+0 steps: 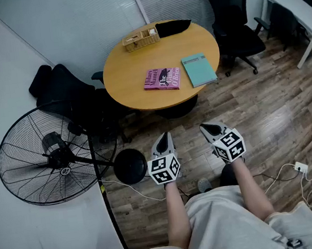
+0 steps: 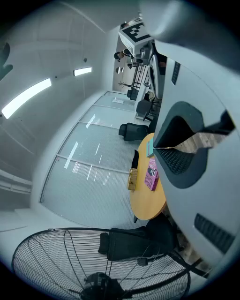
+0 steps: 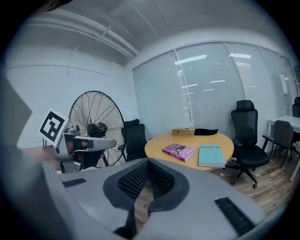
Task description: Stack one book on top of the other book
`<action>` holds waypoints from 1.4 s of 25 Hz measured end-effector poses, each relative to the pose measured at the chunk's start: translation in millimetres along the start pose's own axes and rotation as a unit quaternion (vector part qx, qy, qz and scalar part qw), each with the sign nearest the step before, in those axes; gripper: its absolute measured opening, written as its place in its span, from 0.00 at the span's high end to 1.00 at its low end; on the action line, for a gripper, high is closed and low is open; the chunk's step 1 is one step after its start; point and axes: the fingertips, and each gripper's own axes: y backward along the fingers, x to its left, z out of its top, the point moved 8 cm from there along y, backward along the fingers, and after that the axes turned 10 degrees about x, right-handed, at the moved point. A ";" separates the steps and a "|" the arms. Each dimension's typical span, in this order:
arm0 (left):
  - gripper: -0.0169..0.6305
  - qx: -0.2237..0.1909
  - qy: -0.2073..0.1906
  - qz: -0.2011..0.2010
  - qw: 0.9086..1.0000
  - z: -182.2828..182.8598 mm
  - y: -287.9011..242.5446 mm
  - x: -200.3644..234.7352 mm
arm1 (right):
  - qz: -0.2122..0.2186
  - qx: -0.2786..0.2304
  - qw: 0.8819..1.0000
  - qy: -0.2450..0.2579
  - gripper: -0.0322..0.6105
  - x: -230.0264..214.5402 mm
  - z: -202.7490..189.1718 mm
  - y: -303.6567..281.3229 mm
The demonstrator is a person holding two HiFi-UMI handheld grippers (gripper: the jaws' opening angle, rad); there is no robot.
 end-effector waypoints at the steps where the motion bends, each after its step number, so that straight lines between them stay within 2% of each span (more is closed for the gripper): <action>1: 0.93 0.000 -0.002 0.000 1.000 0.3 0.3 0.7 | -0.001 -0.002 1.000 -0.001 0.92 0.4 0.0 -0.2; 6: 0.93 -0.002 -0.010 0.000 1.000 0.2 0.8 2.7 | -0.008 -0.008 1.000 -0.001 0.92 0.1 2.2 -0.8; 10: 0.93 -0.004 -0.015 0.002 1.000 0.0 2.2 5.1 | -0.008 -0.022 0.999 -0.026 0.92 -3.8 3.8 -2.5; 14: 0.92 0.003 -0.015 0.004 1.000 -2.6 1.9 8.4 | -0.014 -0.016 0.999 -0.028 0.91 -4.8 0.1 -6.4; 16: 0.92 0.007 -0.016 0.008 1.000 -4.8 1.3 11.6 | -0.012 -0.014 0.999 -0.031 0.88 -4.1 -2.4 -9.4; 17: 0.92 0.009 -0.017 0.008 1.000 -5.2 0.7 13.0 | -0.011 -0.013 0.999 -0.033 0.83 -4.0 -2.9 -11.2; 18: 0.91 0.010 -0.016 0.008 1.000 -5.3 -0.3 14.2 | -0.010 -0.012 0.999 -0.034 0.80 -4.2 -2.9 -13.1; 20: 0.80 0.013 -0.014 0.006 1.000 -4.7 -3.3 15.8 | -0.004 -0.009 0.999 -0.032 0.76 -4.9 -1.4 -17.2; 23: 0.74 0.015 -0.010 0.004 1.000 -4.1 -10.7 16.9 | 0.002 0.000 1.000 -0.023 0.64 -7.3 2.2 -23.9; 26: 0.64 0.024 -0.016 0.005 1.000 -2.0 -23.7 21.1 | 0.010 0.004 1.000 -0.028 0.53 -14.2 5.5 -35.1; 31: 0.57 0.045 -0.025 0.013 0.999 8.9 -47.9 37.2 | 0.015 -0.001 0.999 -0.051 0.50 -32.0 19.1 -58.2; 35: 0.54 0.046 0.001 0.008 0.999 22.1 -72.3 50.0 | 0.013 -0.003 0.998 -0.057 0.50 -50.7 32.6 -74.8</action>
